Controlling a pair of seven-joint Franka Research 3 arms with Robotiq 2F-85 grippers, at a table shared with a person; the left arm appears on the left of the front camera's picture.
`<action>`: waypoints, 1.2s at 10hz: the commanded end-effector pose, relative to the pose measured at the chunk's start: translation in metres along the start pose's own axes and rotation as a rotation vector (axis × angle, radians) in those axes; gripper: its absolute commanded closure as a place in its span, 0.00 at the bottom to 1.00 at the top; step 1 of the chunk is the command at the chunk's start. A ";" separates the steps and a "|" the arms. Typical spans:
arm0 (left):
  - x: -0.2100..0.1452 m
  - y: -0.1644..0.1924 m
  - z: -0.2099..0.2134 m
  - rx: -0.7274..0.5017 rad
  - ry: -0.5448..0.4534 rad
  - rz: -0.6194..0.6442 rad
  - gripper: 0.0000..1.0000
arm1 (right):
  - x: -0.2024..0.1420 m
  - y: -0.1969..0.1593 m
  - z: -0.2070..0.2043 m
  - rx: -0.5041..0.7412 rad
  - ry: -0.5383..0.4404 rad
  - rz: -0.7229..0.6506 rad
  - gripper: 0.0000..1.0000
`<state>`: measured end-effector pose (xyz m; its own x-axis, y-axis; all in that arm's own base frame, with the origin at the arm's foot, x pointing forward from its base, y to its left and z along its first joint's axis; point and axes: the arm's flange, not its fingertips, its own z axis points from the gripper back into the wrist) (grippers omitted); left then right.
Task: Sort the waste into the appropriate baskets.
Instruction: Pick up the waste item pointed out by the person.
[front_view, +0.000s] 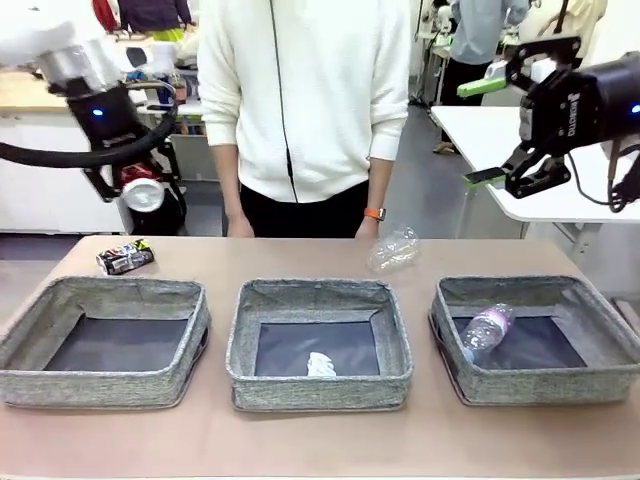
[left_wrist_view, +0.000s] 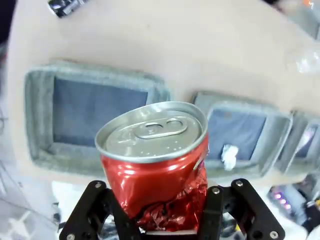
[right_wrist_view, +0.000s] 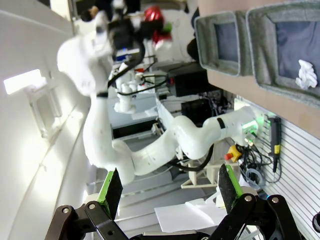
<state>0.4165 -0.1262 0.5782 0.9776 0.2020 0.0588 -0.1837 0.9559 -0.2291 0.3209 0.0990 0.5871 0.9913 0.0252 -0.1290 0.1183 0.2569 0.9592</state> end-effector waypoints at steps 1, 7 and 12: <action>-0.043 0.034 0.005 0.028 -0.190 -0.071 1.00 | -0.001 0.001 -0.001 0.027 0.004 -0.006 0.00; -0.024 -0.020 0.020 -0.057 0.020 0.087 1.00 | 0.000 -0.001 0.000 0.000 0.000 -0.002 0.00; -0.109 -0.201 0.154 -0.025 0.068 -0.351 1.00 | -0.043 -0.045 0.128 0.164 -0.090 -0.036 0.00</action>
<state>0.3000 -0.3010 0.7514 0.9884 -0.1226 0.0895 0.1436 0.9461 -0.2903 0.2814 -0.0242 0.5949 0.9894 -0.0366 -0.1404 0.1440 0.1285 0.9812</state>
